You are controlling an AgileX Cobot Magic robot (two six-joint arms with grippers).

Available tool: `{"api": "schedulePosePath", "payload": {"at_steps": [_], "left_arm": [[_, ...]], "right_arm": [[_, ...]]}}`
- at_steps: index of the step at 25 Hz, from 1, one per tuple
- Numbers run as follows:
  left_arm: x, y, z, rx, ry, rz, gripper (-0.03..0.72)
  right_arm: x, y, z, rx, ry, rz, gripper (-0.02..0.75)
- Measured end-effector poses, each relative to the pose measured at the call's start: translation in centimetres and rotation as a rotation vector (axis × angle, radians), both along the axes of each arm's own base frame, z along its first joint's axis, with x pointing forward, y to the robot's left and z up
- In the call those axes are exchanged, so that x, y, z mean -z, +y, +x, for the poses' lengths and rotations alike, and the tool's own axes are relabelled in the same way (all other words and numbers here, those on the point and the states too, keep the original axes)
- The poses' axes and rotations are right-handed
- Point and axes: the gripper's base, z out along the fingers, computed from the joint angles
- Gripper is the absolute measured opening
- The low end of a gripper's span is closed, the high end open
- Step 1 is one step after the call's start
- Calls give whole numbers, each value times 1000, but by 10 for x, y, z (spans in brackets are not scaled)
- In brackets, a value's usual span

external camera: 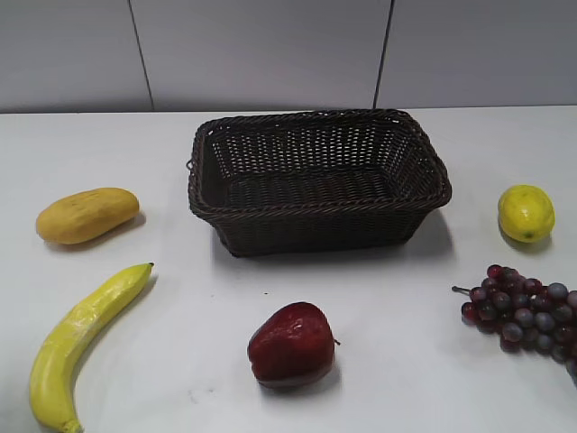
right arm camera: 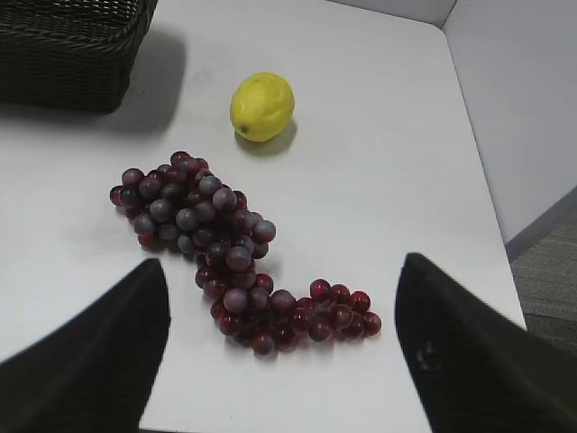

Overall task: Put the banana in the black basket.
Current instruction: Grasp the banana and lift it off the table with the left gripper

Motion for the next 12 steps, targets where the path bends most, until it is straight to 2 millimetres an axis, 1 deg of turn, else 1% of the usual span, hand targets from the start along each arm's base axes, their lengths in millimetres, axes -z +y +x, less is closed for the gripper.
{"api": "schedulePosePath", "payload": {"at_steps": [3,8,12], "left_arm": [[10,-12,15,29,41,8,588],[32,-28,39,7,136,-17,588],[50,-44,47,43,176,-5,588]], "right_arm": [[0,0,0,0,0,0,593],[0,0,0,0,0,0,593],[0,0,0,0,0,0,593]]}}
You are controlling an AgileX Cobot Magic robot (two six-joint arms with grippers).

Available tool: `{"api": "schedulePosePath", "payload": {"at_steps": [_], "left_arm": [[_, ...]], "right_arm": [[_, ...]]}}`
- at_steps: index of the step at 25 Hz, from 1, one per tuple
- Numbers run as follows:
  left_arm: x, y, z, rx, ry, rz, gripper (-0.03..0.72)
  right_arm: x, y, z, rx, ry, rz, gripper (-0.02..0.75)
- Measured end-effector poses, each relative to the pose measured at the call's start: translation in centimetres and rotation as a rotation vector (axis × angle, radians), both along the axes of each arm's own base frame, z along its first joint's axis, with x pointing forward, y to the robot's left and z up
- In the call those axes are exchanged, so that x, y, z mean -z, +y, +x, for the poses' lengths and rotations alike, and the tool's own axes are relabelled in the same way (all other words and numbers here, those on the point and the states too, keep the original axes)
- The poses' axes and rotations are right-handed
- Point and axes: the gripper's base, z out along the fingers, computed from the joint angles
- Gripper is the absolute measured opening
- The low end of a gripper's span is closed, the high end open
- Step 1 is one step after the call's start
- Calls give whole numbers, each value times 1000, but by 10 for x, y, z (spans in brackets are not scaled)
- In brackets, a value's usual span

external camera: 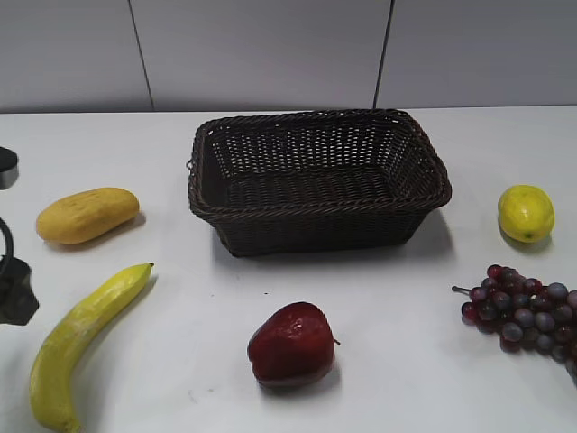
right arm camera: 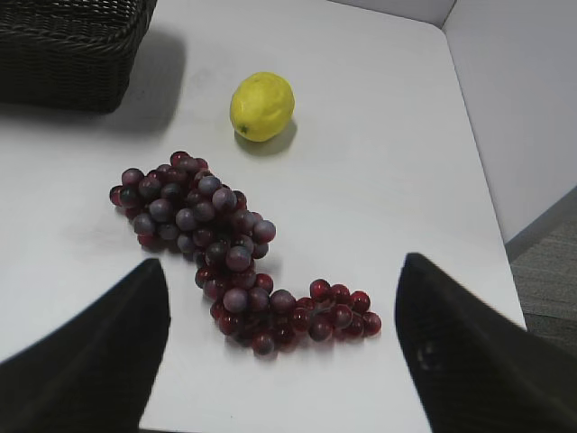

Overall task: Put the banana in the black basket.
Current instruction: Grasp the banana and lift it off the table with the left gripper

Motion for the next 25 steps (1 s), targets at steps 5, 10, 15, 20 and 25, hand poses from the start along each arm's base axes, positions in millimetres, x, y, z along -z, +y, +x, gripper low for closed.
{"api": "schedulePosePath", "payload": {"at_steps": [5,10,15,20,25], "left_arm": [[18,-19,3,59,-12,0,588],[30,-20,7,80,-7,29,588],[31,-16,10,87,-24,47,588],[38,-17,12,87,-19,51,587],[49,-17,12,88,19,68,519]], "right_arm": [[0,0,0,0,0,0,593],[0,0,0,0,0,0,593],[0,0,0,0,0,0,593],[0,0,0,0,0,0,593],[0,0,0,0,0,0,593]]}}
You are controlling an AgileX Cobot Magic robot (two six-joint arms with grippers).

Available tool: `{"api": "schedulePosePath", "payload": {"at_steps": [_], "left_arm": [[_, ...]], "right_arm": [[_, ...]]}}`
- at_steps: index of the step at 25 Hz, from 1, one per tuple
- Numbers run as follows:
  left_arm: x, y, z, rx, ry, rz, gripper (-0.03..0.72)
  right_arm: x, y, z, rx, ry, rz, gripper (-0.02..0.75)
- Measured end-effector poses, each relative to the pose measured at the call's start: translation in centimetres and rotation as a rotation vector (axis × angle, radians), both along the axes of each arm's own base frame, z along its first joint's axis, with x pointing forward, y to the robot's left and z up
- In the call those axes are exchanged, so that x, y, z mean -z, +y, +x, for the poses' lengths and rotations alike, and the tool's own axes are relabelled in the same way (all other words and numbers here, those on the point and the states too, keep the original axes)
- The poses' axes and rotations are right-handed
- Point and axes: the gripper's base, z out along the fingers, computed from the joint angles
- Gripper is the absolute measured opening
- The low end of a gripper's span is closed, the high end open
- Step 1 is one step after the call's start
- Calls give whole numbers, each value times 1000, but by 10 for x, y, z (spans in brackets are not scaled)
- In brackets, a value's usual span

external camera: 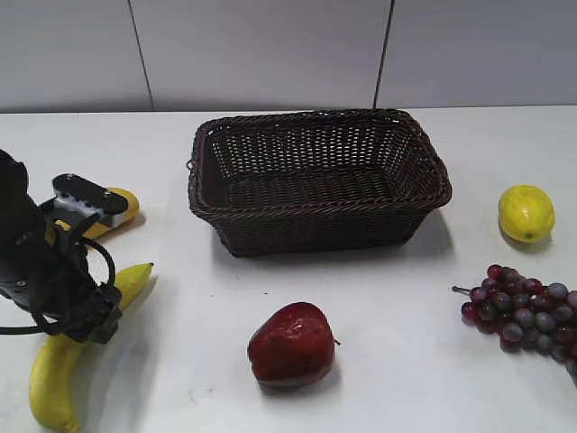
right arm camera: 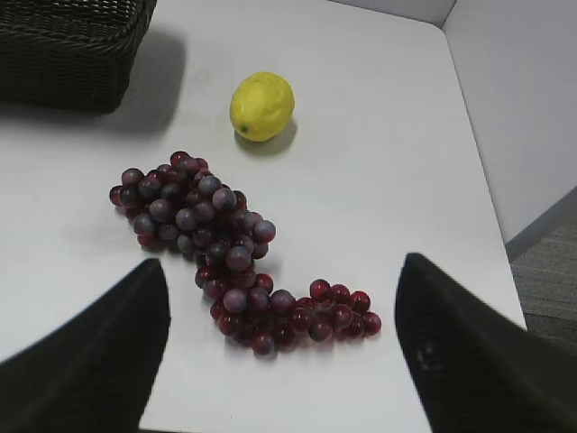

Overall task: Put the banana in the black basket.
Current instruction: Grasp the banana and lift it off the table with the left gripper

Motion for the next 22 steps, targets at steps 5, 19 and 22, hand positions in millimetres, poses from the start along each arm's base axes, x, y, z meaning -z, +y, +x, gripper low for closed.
{"api": "schedulePosePath", "payload": {"at_steps": [5,19,22], "left_arm": [[0,1,-1,2,12,7,303],[-69,-5,33,129,-33,115,300],[-100,-12,49,209,-76,117,300]], "right_arm": [[0,0,0,-1,0,1,593],[0,0,0,-1,0,1,593],[0,0,0,-1,0,1,593]]}}
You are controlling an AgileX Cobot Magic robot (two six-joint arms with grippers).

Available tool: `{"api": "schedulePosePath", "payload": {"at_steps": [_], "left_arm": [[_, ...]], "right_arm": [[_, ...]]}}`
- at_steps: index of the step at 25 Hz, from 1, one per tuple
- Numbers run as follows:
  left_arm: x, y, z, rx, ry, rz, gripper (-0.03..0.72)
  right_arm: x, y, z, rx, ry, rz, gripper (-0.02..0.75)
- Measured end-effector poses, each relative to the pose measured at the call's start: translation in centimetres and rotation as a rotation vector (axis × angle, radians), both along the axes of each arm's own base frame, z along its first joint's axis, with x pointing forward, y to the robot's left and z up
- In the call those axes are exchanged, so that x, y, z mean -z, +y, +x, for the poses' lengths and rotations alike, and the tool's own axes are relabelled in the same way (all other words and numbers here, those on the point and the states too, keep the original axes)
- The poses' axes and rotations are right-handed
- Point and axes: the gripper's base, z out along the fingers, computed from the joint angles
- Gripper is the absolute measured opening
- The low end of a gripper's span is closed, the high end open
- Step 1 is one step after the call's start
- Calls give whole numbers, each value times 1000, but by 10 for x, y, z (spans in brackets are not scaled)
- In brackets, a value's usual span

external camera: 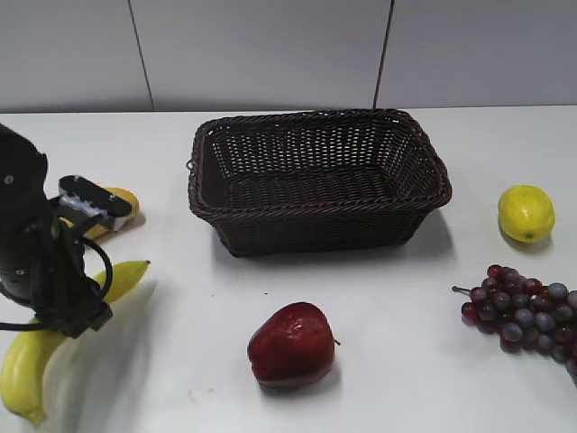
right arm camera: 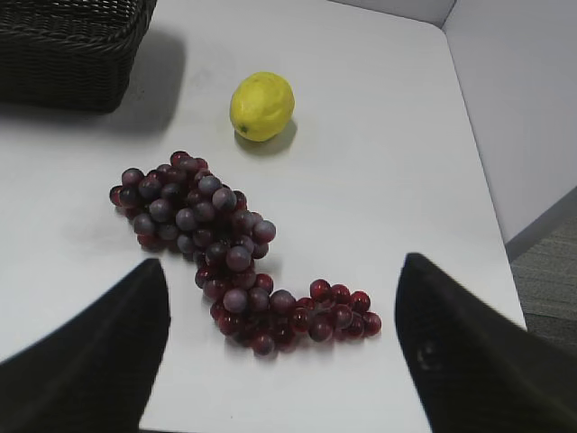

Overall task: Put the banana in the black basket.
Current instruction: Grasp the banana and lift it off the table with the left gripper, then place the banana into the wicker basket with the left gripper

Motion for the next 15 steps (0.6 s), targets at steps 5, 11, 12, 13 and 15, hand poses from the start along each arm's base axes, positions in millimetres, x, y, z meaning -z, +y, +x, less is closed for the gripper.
{"api": "schedulePosePath", "payload": {"at_steps": [5,11,12,13,15], "left_arm": [[-61,-14,29,112,-176,-57,300],[-115,-39,58,248,-363,-104,300],[-119,-46,61,276,-381,-107,300],[-120,-53,63,301,-390,-108,300],[-124,-70,65,352,-421,-119,300]], "right_arm": [[0,0,0,0,0,0,593],[0,0,0,0,0,0,593],[0,0,0,0,0,0,593],[0,0,0,0,0,0,593],[0,0,0,0,0,0,593]]}}
